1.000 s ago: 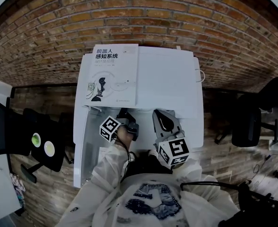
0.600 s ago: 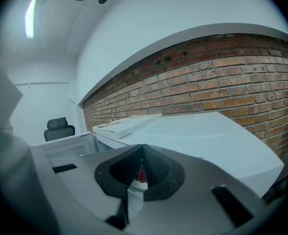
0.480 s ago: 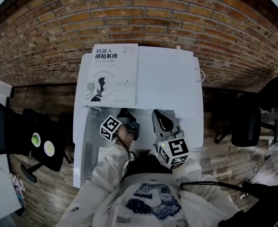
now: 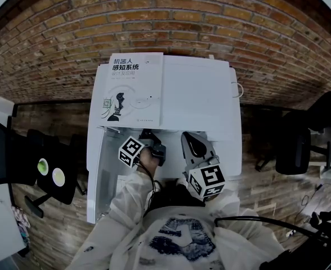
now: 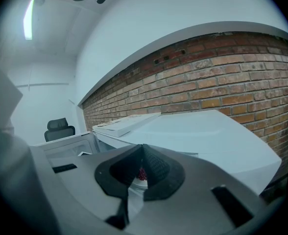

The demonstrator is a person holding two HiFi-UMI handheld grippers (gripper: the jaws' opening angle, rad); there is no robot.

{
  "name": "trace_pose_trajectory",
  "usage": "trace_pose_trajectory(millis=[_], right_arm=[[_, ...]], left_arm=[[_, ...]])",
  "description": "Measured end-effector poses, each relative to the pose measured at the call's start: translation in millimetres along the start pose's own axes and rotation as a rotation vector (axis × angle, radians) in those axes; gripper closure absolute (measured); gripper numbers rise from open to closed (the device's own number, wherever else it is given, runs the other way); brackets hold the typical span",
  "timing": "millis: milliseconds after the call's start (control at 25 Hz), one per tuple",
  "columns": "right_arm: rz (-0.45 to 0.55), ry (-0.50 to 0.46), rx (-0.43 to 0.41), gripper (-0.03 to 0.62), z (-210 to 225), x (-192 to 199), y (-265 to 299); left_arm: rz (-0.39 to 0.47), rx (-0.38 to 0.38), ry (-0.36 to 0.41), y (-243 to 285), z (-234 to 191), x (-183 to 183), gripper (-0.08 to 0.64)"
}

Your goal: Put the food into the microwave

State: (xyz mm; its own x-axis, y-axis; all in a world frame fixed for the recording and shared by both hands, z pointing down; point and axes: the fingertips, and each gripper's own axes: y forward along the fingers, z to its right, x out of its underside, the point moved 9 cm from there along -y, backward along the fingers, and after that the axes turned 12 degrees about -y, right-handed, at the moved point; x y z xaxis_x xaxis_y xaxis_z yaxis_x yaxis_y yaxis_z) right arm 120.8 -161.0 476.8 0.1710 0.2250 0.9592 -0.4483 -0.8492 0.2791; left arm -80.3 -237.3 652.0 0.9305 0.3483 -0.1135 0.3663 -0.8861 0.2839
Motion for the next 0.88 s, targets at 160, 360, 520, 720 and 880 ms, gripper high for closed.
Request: trace_pose_trajectory(millis=[160,360,520,720,880], right_arm=[[0.003,-0.003,-0.001,0.580,-0.5,-0.7,0.6],[0.002,0.001,-0.002,0.580,-0.6,-0.1,0.5],[0.004,0.000,-0.003,0.580,-1.1,-0.3,0.0],[0.003,0.002,-0.002,0.580,-1.5,0.0,-1.5],[0.002,0.003,-0.003,0.580,-1.6,1.0,-2.1]], left_arm=[[0.000,0.010,0.007,-0.3,2.4,0.5,0.458],[-0.006,0.019,0.022,-1.0,7.7,2.9,0.434],[-0.007,0.018,0.028,-2.1,7.4,4.2,0.416],[-0.008,0.021,0.027,-3.9,7.0,4.8,0.385],[-0.006,0.013,0.036,-4.9,6.3,5.0,0.371]])
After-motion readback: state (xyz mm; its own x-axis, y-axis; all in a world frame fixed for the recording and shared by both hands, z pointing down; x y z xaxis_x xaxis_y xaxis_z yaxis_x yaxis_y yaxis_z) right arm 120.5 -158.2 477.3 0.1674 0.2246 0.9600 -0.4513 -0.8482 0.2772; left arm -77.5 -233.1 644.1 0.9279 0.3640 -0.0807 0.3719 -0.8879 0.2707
